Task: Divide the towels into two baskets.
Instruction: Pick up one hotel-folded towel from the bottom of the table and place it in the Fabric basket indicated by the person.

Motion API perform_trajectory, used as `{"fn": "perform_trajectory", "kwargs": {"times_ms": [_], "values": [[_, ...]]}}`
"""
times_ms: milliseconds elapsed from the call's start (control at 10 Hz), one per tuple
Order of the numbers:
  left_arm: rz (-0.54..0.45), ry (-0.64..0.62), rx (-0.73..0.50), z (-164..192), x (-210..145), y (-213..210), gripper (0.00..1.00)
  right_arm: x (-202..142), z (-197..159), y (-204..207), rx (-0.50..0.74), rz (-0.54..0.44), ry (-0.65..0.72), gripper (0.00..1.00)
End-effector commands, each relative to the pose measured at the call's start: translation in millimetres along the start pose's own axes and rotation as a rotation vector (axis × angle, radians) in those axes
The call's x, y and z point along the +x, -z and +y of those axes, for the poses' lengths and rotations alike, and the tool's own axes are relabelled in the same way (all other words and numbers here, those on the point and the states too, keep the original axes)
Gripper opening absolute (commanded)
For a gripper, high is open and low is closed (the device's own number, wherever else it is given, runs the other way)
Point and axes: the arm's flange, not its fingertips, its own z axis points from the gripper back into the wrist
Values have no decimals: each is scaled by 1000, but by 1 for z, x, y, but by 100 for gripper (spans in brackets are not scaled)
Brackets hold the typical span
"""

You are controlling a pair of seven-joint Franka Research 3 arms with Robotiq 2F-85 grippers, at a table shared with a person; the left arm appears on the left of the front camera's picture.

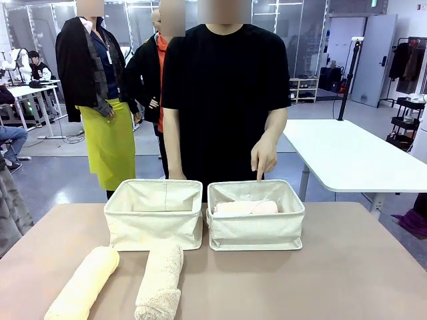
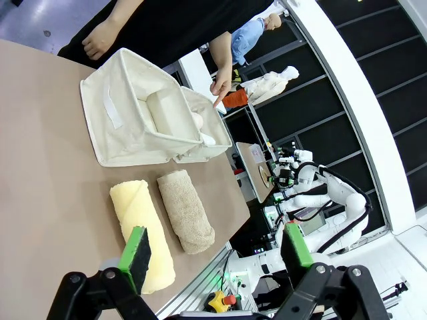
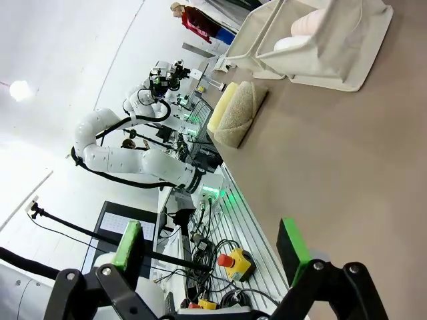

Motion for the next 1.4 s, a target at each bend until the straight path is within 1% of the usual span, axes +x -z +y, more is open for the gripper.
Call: {"fn": "perform_trajectory", "kwargs": {"times_ms": [0,1100,1200,1300], "values": [[-8,8,-15,-2,-2,-3,100,2,4,2,1,8,-7,100],[-8,8,-15,-2,-2,-3,100,2,4,2,1,8,-7,100],[0,0,0,0,0,0,100,2,4,2,1,8,-7,100],[101,33,55,-29,10,16,100,2,4,2,1,8,-7,100]]}}
